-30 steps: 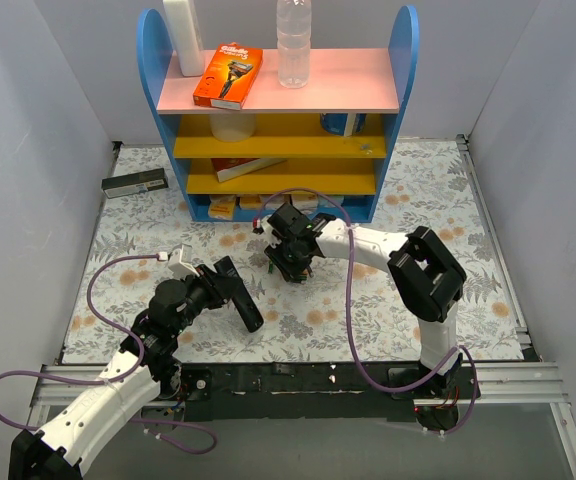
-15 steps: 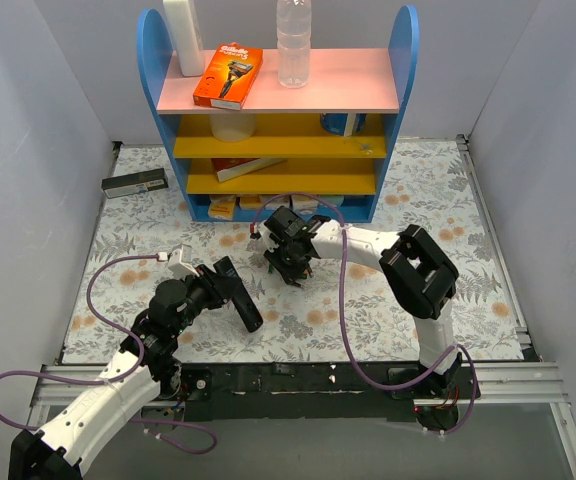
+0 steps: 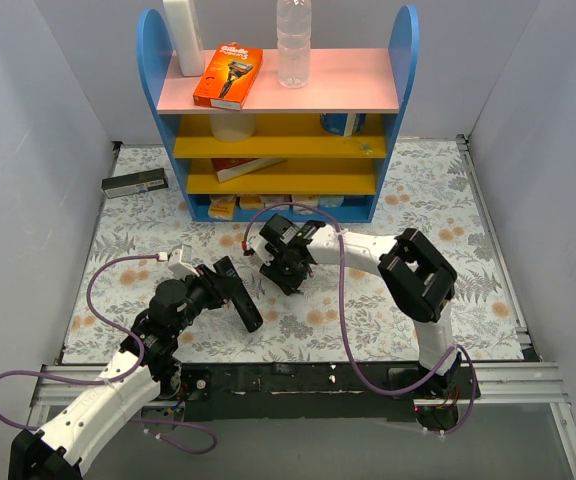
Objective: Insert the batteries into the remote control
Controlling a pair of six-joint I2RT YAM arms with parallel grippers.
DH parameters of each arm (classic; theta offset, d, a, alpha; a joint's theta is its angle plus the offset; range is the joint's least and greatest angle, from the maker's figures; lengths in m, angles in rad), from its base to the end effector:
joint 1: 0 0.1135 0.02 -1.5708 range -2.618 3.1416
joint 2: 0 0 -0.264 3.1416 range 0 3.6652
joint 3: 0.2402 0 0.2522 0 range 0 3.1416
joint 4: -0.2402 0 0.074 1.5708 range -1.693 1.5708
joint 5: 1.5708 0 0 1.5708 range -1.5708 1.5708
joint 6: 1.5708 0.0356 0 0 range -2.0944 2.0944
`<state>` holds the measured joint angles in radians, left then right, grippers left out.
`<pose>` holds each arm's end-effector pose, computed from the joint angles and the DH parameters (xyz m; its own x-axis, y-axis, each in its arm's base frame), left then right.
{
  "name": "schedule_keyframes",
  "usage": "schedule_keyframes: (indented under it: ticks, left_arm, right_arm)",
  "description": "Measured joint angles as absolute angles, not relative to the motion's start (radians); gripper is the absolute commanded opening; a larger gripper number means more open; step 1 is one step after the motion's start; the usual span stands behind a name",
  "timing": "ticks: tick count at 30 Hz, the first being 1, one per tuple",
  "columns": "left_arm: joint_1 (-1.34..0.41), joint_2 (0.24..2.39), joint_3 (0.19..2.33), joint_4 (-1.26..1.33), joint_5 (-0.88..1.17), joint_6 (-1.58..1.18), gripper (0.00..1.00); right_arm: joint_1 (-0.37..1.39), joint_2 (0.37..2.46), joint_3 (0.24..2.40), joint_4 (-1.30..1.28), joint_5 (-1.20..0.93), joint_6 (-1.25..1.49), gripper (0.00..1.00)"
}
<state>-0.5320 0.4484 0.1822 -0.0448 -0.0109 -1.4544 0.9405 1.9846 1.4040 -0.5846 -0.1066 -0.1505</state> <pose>0.1196 -0.0699 0.1879 -0.5255 -0.8431 -0.1139 -0.2041 0.2549 -0.9452 0.2368 0.3311 0.1705 -0.4113 -0.8167 -0.4048 -0.8998 0.4346 0.0375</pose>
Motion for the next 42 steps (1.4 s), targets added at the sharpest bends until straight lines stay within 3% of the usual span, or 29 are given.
schedule_keyframes:
  ticks: [7, 10, 17, 22, 27, 42]
  left_arm:
    - [-0.532, 0.451, 0.182, -0.045, -0.010, -1.454, 0.00]
    - [-0.532, 0.452, 0.182, -0.045, -0.010, -1.454, 0.00]
    - [-0.532, 0.451, 0.182, -0.045, -0.010, -1.454, 0.00]
    - [-0.532, 0.451, 0.182, -0.045, -0.010, -1.454, 0.00]
    - [-0.532, 0.449, 0.182, -0.048, -0.010, -1.454, 0.00]
    - [-0.532, 0.415, 0.182, -0.068, -0.012, -1.454, 0.00]
  right_arm:
    - [0.956, 1.958, 1.377, -0.624, -0.107, -0.226, 0.58]
    - [0.958, 1.914, 1.345, -0.626, -0.093, -0.212, 0.60]
    - [0.958, 1.763, 1.234, -0.573, -0.004, -0.137, 0.59]
    - [0.958, 1.756, 1.159, -0.524, 0.054, -0.070, 0.51]
    - [0.958, 1.758, 1.147, -0.482, 0.078, -0.012, 0.50]
    - [0.958, 1.916, 1.364, -0.445, 0.056, -0.082, 0.44]
